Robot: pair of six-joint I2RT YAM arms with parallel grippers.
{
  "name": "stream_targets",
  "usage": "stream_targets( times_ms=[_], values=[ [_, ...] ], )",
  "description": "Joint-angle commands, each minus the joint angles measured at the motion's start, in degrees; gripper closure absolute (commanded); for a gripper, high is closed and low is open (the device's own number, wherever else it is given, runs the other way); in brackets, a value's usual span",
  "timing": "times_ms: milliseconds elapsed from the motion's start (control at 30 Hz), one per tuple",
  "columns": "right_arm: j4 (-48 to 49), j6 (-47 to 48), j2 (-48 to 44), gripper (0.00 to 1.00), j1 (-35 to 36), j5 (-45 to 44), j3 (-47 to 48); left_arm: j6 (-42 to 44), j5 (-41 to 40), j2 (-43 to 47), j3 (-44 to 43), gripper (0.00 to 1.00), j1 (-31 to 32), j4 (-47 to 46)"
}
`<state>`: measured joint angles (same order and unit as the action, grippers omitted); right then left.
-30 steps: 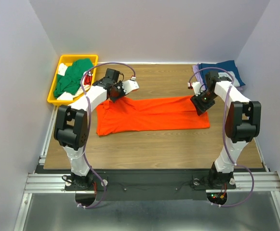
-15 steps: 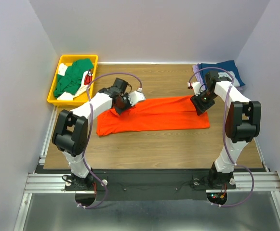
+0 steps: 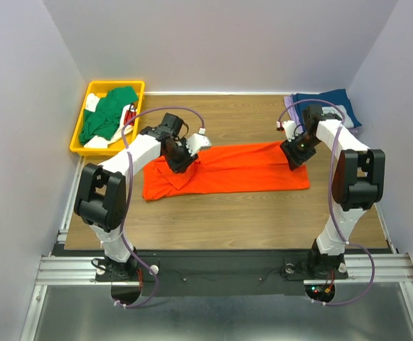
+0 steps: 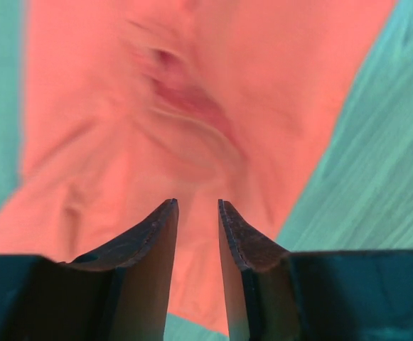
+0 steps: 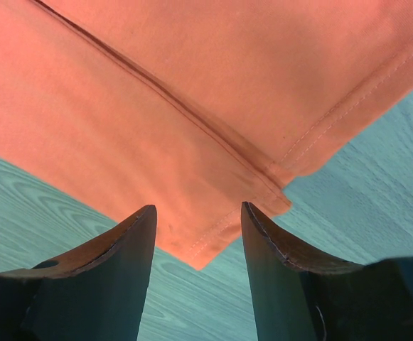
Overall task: Fold and stack the t-shirts
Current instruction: Fold the tshirt
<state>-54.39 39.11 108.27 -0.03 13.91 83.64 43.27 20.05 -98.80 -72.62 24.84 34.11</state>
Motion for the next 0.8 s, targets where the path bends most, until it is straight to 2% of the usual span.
stream_targets(
  times_ms=[0, 133, 333, 600, 767],
  values=[
    [1.1, -0.7, -1.4, 0.43, -0.2, 1.9, 0.8, 0.0, 3.9, 2.7, -4.6, 0.59, -0.8, 0.2],
    [1.2, -0.6, -1.2, 0.43, -0.2, 1.8, 1.1, -1.4, 3.9, -0.2, -5.1, 0.59, -1.2, -3.1],
    [1.3, -0.9, -0.2, 0.45, -0.3, 2.0, 1.7, -4.5, 4.2, -6.7, -10.2, 0.68, -0.7, -5.6],
    [1.3, -1.5, 2.6, 0.47, -0.2, 3.7, 3.2, -7.6, 3.3, -16.1, -13.7, 0.68, 2.3, -8.3],
    [1.2, -3.2, 4.3, 0.47, -0.2, 6.0, 5.7, -10.1, 1.3, -15.4, -11.3, 0.66, 2.5, -9.8]
  ],
)
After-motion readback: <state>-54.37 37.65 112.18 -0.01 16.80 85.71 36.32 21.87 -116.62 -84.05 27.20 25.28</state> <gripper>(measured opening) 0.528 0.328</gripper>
